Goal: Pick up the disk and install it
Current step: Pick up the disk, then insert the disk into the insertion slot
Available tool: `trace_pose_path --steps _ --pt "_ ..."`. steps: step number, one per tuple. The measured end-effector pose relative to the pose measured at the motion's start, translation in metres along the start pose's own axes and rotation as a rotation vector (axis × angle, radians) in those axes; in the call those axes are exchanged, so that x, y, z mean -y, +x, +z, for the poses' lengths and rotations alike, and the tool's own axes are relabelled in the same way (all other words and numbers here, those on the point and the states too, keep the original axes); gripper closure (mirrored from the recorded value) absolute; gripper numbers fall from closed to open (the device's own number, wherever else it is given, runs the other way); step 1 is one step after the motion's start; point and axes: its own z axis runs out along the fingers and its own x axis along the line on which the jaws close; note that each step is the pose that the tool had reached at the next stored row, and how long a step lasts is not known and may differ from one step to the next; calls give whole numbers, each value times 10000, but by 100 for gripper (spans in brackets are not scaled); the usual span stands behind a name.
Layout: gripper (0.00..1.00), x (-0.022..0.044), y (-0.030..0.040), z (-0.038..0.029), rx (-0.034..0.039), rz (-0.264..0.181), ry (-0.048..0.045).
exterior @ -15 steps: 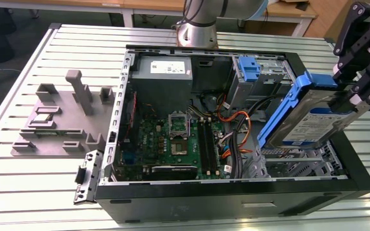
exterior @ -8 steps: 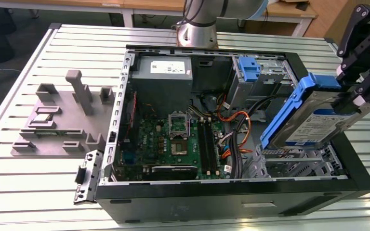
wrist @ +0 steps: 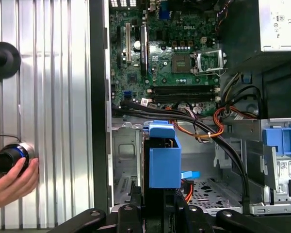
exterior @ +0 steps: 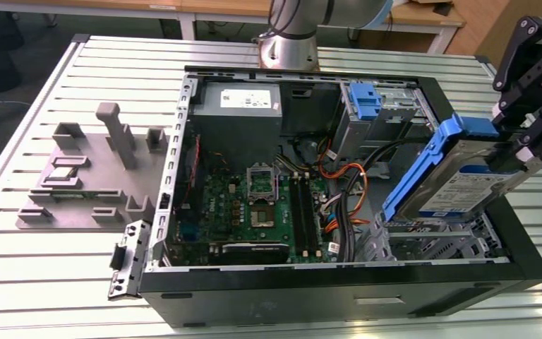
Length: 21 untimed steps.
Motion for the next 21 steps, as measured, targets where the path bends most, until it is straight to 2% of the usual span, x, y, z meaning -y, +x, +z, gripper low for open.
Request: trace_pose_path --steps 12,16,21 --pt "65 40 0 82 -1 1 0" --pt "65 41 1 90 -1 0 0" --pt "65 42 2 141 -1 0 0"
